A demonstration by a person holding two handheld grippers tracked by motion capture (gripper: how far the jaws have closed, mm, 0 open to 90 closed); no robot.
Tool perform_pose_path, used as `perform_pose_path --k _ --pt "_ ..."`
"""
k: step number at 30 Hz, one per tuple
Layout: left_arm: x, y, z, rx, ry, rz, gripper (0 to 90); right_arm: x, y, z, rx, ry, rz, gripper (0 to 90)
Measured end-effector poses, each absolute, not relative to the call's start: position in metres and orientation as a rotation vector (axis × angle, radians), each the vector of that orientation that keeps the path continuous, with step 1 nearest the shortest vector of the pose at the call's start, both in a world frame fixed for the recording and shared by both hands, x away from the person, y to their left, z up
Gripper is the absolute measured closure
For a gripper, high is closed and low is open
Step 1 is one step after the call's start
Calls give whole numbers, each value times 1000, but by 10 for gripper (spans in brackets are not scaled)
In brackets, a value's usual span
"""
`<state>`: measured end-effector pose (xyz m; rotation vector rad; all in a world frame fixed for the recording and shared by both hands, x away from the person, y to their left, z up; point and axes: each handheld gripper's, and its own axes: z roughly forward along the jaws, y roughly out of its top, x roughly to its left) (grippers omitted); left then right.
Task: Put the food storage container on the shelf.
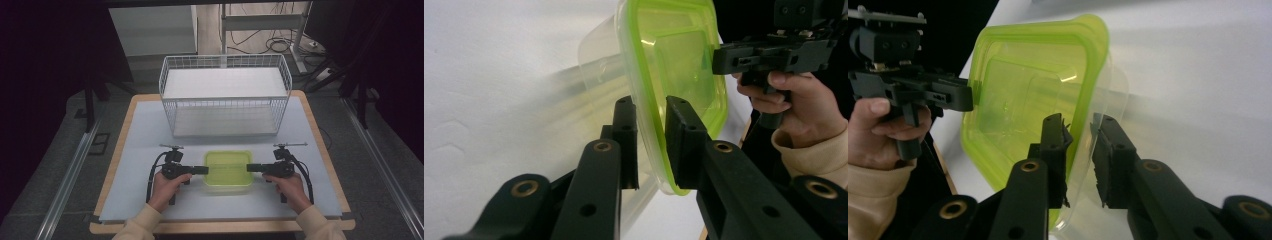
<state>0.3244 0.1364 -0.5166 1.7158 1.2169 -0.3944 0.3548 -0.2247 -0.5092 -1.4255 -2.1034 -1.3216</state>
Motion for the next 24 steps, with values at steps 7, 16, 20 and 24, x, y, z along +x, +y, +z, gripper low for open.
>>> perform_pose_path --k 7,16,20,24 --pt "319 138 -510 1707 1195 -375 818 352 -226 -503 -1422 -2085 -1351 804" --pt "315 138 -504 1695 1171 -367 819 348 -228 -494 -1403 -2098 -1387 804" --pt "314 138 -499 1696 1166 -354 819 346 -227 -490 -1397 -2106 -1398 804" --pt "312 139 -495 1694 1155 -342 819 345 -227 -486 -1390 -2117 -1421 804"
